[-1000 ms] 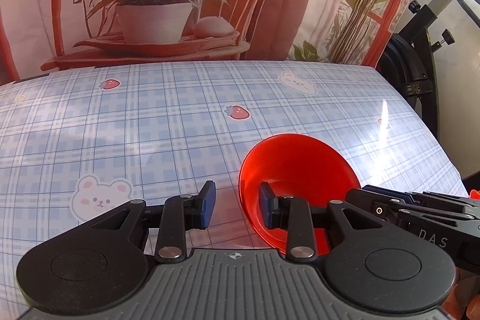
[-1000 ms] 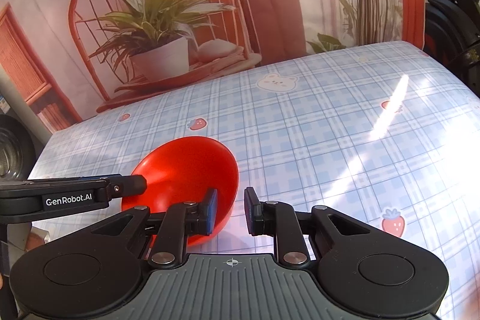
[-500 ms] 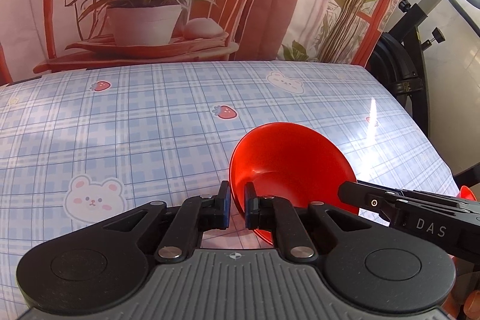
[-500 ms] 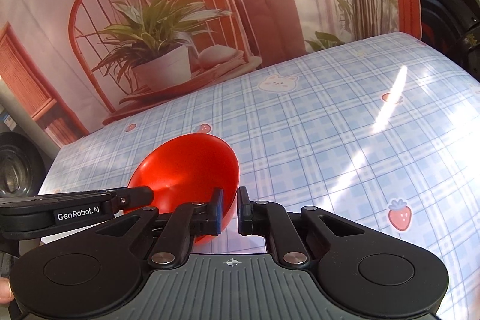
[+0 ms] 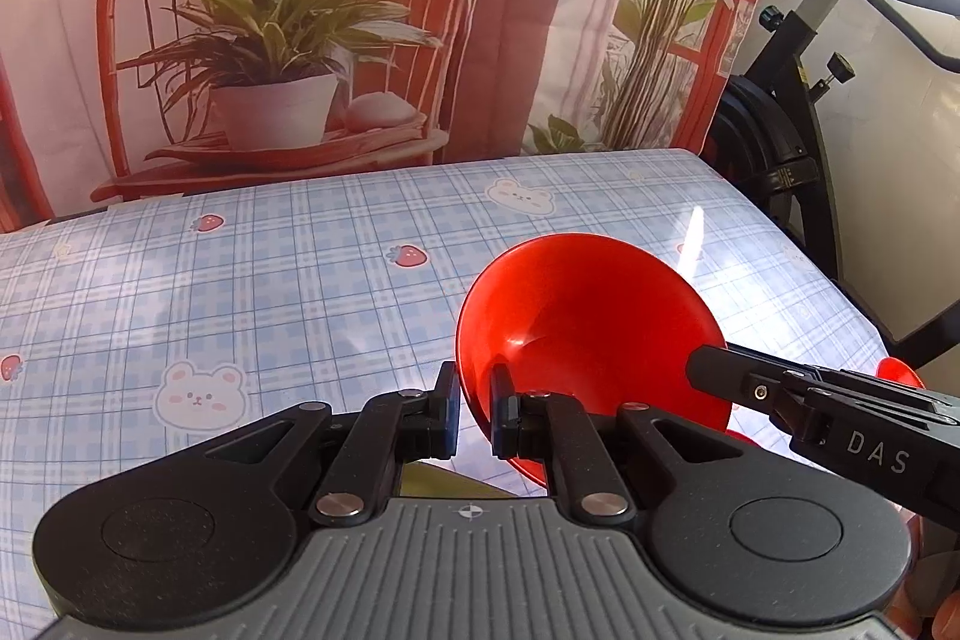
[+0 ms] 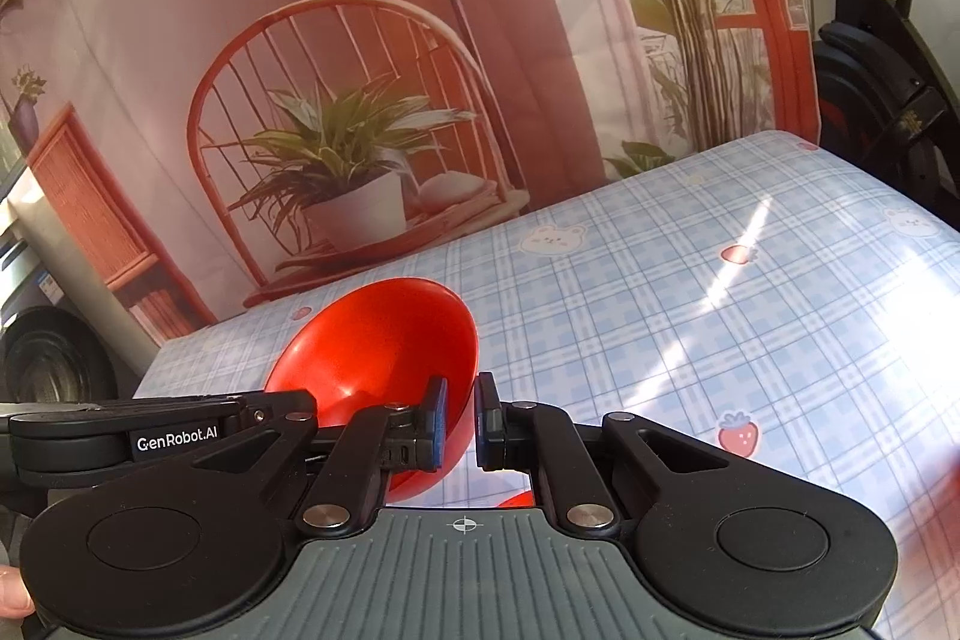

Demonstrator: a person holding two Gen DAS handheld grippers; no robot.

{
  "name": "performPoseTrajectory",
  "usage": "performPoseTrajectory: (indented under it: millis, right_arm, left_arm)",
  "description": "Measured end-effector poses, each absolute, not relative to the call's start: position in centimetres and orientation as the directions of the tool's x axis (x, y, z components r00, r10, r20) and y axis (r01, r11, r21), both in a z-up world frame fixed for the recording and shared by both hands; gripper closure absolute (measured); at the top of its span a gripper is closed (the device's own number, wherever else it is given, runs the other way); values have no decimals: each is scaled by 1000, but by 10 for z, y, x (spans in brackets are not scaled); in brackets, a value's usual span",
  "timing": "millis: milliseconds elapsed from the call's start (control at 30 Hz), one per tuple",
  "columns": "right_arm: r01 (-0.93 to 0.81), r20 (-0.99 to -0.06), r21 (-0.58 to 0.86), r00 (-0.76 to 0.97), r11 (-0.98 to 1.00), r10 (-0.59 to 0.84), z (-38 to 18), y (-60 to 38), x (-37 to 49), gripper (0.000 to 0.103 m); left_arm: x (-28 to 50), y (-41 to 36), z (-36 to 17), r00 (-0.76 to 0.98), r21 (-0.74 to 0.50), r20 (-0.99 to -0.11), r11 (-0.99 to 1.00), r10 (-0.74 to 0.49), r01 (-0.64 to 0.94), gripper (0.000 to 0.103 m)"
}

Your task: Organize plates and bowls

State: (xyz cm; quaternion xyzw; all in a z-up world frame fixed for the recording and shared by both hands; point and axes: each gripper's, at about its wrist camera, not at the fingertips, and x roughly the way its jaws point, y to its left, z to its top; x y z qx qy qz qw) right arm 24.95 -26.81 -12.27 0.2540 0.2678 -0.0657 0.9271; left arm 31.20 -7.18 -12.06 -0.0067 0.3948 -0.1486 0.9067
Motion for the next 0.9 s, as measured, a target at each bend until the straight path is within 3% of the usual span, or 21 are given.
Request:
performPoseTrajectory:
  millis: [300,900]
  right_arm:
    - [256,-508,438,862,862,2,-121,-283,202,94]
    - [318,-557,476,830,820,2,-164,-301,161,94]
  left_arm:
    - [280,-98,-120,625,-131,-723,947,-293,292,91]
    - [257,-130,-142,577,-100,-759,930,-301,353,90]
